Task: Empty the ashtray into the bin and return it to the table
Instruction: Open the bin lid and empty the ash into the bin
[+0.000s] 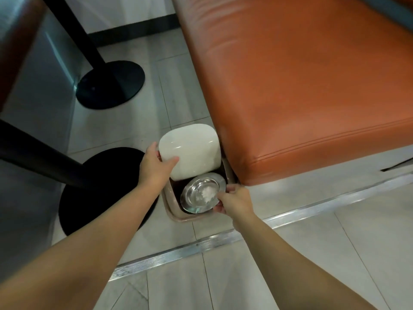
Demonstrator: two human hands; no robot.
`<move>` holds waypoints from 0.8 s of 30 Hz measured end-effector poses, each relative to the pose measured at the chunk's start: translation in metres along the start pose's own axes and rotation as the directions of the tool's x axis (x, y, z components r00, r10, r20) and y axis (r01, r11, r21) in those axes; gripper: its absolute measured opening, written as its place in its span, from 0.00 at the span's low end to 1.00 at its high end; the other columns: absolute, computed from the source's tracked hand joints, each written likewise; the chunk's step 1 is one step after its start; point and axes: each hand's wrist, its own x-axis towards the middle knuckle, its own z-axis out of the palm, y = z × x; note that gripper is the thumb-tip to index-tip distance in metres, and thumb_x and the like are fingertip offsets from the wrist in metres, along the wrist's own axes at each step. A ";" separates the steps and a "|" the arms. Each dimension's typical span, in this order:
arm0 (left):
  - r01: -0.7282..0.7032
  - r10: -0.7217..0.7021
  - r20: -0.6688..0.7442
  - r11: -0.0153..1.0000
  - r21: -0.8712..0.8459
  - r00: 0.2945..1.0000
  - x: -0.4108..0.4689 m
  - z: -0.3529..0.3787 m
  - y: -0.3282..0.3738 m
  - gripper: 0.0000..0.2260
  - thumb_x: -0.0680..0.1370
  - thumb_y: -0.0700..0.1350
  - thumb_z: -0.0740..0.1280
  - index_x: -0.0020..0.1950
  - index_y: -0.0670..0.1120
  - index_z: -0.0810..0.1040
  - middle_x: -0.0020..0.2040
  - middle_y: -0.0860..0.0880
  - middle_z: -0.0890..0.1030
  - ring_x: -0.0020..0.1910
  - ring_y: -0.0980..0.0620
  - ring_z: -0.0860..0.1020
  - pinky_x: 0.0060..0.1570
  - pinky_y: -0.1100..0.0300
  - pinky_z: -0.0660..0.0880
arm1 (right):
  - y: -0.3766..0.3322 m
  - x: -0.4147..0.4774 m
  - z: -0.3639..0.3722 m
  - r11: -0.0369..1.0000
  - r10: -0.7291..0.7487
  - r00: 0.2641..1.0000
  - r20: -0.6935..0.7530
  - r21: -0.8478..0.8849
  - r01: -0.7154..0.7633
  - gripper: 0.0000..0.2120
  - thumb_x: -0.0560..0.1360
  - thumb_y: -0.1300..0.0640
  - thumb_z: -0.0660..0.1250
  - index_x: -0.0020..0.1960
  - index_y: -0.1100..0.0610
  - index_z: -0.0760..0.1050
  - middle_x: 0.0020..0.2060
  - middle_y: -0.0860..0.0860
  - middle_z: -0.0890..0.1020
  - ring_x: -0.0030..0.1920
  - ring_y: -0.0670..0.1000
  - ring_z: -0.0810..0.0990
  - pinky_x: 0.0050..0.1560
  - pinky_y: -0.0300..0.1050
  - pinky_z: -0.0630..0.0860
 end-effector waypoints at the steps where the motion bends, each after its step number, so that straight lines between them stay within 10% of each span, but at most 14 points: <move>1: -0.016 0.016 -0.001 1.000 -0.006 1.000 0.001 0.000 -0.002 0.23 0.70 0.39 0.69 0.64 0.43 0.71 0.57 0.41 0.79 0.55 0.43 0.77 0.59 0.48 0.74 | 0.000 0.003 0.004 1.000 0.002 1.000 0.007 -0.013 -0.002 0.06 0.71 0.67 0.63 0.45 0.59 0.70 0.39 0.57 0.77 0.28 0.52 0.76 0.38 0.50 0.80; 7: -0.097 0.096 -0.022 0.995 -0.037 0.995 -0.003 -0.006 -0.012 0.19 0.71 0.38 0.67 0.62 0.44 0.74 0.50 0.47 0.79 0.48 0.50 0.77 0.50 0.59 0.72 | 0.004 0.016 0.020 0.983 -0.083 0.996 -0.010 -0.164 0.080 0.09 0.71 0.66 0.65 0.36 0.56 0.69 0.43 0.59 0.77 0.34 0.55 0.80 0.33 0.47 0.80; 12: -0.156 0.155 -0.030 0.988 -0.021 0.987 -0.005 -0.007 -0.016 0.18 0.71 0.39 0.67 0.61 0.45 0.75 0.48 0.48 0.79 0.47 0.51 0.77 0.47 0.63 0.72 | 0.010 0.026 0.032 0.878 -0.229 0.973 0.002 -0.432 0.208 0.07 0.72 0.63 0.62 0.50 0.60 0.73 0.44 0.59 0.81 0.48 0.60 0.81 0.53 0.53 0.78; 16: -0.207 0.207 -0.042 0.978 0.012 0.977 -0.006 -0.008 -0.022 0.18 0.71 0.39 0.68 0.61 0.45 0.75 0.46 0.50 0.78 0.45 0.53 0.76 0.40 0.73 0.69 | 0.014 0.031 0.038 0.744 -0.317 0.942 0.111 -0.586 0.320 0.06 0.75 0.60 0.59 0.50 0.60 0.70 0.46 0.60 0.79 0.48 0.59 0.77 0.46 0.49 0.71; 24: -0.236 0.234 -0.060 0.971 -0.035 0.970 -0.003 -0.005 -0.025 0.17 0.72 0.38 0.67 0.60 0.45 0.76 0.46 0.49 0.79 0.42 0.55 0.76 0.37 0.82 0.69 | 0.017 0.040 0.027 -0.061 -0.501 0.672 0.545 -0.797 0.601 0.12 0.72 0.65 0.57 0.53 0.59 0.72 0.53 0.56 0.76 0.54 0.60 0.72 0.48 0.51 0.67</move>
